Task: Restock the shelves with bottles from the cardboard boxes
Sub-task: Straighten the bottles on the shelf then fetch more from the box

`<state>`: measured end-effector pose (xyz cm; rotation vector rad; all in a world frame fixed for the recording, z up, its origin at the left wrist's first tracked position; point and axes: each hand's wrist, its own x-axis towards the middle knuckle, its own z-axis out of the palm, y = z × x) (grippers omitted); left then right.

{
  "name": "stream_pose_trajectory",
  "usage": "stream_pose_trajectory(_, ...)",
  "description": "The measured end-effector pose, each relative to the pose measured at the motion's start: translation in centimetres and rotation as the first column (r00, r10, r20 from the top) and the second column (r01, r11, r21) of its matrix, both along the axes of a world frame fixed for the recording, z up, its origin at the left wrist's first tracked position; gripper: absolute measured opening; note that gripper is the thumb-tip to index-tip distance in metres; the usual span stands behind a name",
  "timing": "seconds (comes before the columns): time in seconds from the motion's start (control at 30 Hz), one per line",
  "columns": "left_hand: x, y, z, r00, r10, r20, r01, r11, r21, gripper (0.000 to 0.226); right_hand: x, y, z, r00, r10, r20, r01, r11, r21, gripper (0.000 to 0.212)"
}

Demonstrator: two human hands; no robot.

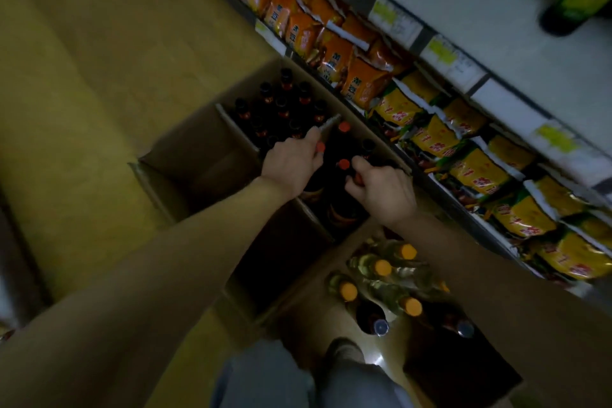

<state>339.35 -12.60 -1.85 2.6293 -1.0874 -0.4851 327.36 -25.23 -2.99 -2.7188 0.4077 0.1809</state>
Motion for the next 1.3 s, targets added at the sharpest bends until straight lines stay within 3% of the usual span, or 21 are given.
stream_pose_trajectory(0.3,0.3,1.1,22.7,0.991,0.063,0.116,-0.067,0.997,0.026,0.036,0.9,0.9,22.6,0.995,0.012,0.095,-0.003,0.996,-0.090,0.031)
stream_pose_trajectory(0.4,0.8,1.6,30.7,0.977,0.048,0.206,-0.055,0.998,0.029,0.033,1.5,1.2,30.8,0.990,-0.016,0.143,0.031,0.994,-0.103,0.020)
stream_pose_trajectory(0.7,1.8,2.3,53.6,0.890,-0.206,0.407,0.211,0.977,0.033,0.019,1.9,2.7,53.0,0.959,-0.021,0.283,0.078,0.978,-0.194,0.027)
stream_pose_trajectory(0.97,-1.6,1.5,74.3,0.792,-0.286,0.539,0.358,0.933,-0.030,0.029,-2.3,2.5,73.2,0.897,-0.073,0.436,0.206,0.942,-0.264,0.037)
stream_pose_trajectory(1.1,-3.6,0.4,81.9,0.708,-0.239,0.664,0.424,0.896,-0.129,0.028,-4.7,1.9,80.7,0.859,-0.085,0.504,0.266,0.916,-0.299,0.040)
stream_pose_trajectory(1.3,-9.2,-2.4,89.7,0.657,-0.254,0.709,0.535,0.821,-0.201,0.035,-10.9,1.4,87.9,0.802,-0.169,0.573,0.385,0.880,-0.278,0.037)
